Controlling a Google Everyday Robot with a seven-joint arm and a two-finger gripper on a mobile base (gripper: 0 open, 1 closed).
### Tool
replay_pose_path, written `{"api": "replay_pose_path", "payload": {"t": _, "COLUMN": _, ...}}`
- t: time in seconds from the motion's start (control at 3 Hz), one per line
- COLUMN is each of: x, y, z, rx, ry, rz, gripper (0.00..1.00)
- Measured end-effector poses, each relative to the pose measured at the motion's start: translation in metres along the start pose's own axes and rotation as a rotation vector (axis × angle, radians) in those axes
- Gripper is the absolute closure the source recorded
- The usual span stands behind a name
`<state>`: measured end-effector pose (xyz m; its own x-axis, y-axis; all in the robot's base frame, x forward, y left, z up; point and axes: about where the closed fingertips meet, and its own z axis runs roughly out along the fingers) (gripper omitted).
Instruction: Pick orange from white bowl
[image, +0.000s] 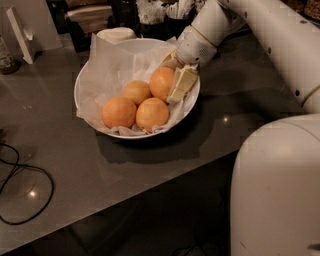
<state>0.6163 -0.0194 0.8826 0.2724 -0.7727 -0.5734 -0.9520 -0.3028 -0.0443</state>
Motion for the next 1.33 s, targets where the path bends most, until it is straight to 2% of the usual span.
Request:
{"api": "replay_pose_path", "payload": {"t": 0.33, "x": -0.009, "y": 0.006, "z": -0.014, "rx": 0.069, "ry": 0.034, "rz": 0.016, "gripper": 0.9}}
{"api": "replay_pose_path", "payload": {"t": 0.67, "x": -0.051, "y": 0.021, "z": -0.05, "rx": 0.199, "ry": 0.024, "rz": -0.077, "gripper": 1.0}}
{"api": "replay_pose_path", "payload": {"t": 1.0, "x": -0.097, "y": 0.046, "z": -0.088, "rx": 0.304, "ry": -0.047, "rz": -0.216, "gripper": 1.0}}
{"api": "replay_pose_path", "payload": {"t": 1.33, "x": -0.122, "y": 0.078, "z": -0.106, "rx": 0.367, "ry": -0.19, "rz": -0.343, "gripper": 1.0}}
